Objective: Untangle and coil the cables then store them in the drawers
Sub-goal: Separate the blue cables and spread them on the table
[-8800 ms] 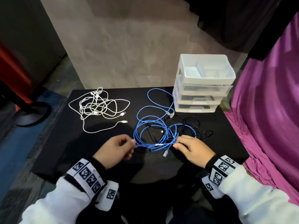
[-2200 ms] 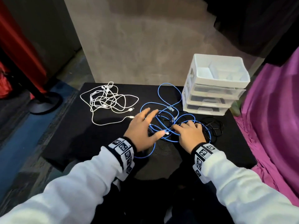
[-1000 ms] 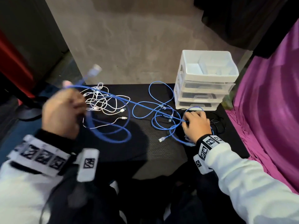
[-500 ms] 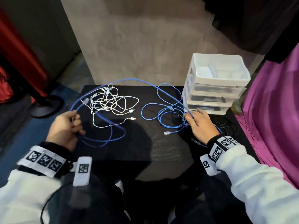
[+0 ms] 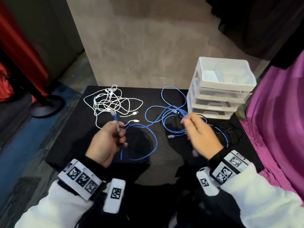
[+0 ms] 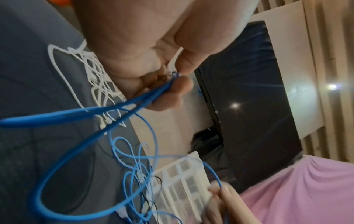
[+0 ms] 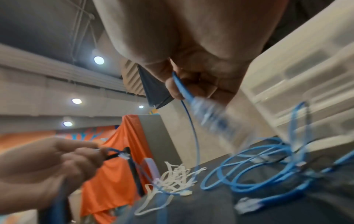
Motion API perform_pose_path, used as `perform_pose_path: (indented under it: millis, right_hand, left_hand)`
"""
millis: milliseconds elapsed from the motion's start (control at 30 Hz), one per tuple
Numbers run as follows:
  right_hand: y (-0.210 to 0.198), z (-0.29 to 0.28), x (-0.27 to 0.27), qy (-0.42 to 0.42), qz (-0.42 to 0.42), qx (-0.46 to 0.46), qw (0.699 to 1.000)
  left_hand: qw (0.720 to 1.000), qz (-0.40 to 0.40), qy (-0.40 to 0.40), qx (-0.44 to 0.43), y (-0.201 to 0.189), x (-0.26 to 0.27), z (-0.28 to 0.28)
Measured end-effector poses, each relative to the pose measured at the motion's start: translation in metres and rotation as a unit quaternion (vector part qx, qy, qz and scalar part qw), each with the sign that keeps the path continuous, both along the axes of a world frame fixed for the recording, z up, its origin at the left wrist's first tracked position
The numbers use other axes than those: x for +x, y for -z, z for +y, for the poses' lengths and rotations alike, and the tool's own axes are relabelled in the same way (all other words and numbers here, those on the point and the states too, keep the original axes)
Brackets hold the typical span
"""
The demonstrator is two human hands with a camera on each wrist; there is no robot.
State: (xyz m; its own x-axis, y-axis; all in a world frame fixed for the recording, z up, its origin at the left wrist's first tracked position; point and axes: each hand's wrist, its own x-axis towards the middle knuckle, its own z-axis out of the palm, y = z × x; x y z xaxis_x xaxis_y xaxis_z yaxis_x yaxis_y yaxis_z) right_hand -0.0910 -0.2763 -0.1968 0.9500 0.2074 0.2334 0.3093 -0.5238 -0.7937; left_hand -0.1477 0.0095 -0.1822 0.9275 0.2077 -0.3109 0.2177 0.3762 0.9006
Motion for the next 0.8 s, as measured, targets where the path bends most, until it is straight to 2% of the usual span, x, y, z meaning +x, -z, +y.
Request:
perform_pose_path:
  millis: [67,167,300,400,500,600,700,767,800]
  right_hand:
    - [-0.004,0.029,-0.017,-0.075,-0.010,0.007,0.997]
    - [-0.002,0.064,-0.037,-0.168,-0.063,-0.034,0.983]
    - [0.015,0.070,-0.034,-0.166,-0.101,-0.062,0.979]
    - [0.025,0.048,-0.023,-0.127,-0.101,-0.098,0.982]
    - [0.034,0.017,-0.010,-0.061,-0.080,-0.126,0.987]
    - [0.039,-0.013,0.003,-0.020,-0.064,-0.141,0.988]
    - [0.045,-0.030,0.005,-0.004,-0.059,-0.139,0.989]
    - [0.052,-0.037,0.003,-0.004,-0.044,-0.135,0.990]
    - [0.056,-0.039,0.001,-0.005,-0.037,-0.133,0.990]
  left_hand:
    - [0.998,0.007,0.040,0.038,-0.004,-0.001,-0.023]
    - [0.992,0.004,0.079,0.101,-0.005,0.003,-0.047]
    - [0.984,-0.090,0.073,0.135,-0.013,0.015,-0.051]
    - [0.948,-0.159,0.102,0.255,-0.034,0.046,-0.036]
    - [0.886,-0.227,0.128,0.384,-0.056,0.099,-0.025]
    - [0.815,-0.266,0.104,0.504,-0.072,0.158,-0.031]
    - [0.713,-0.292,0.087,0.631,-0.066,0.201,-0.049]
    - [0.637,-0.272,0.120,0.711,-0.040,0.220,-0.062]
    - [0.609,-0.237,0.152,0.742,-0.021,0.225,-0.068]
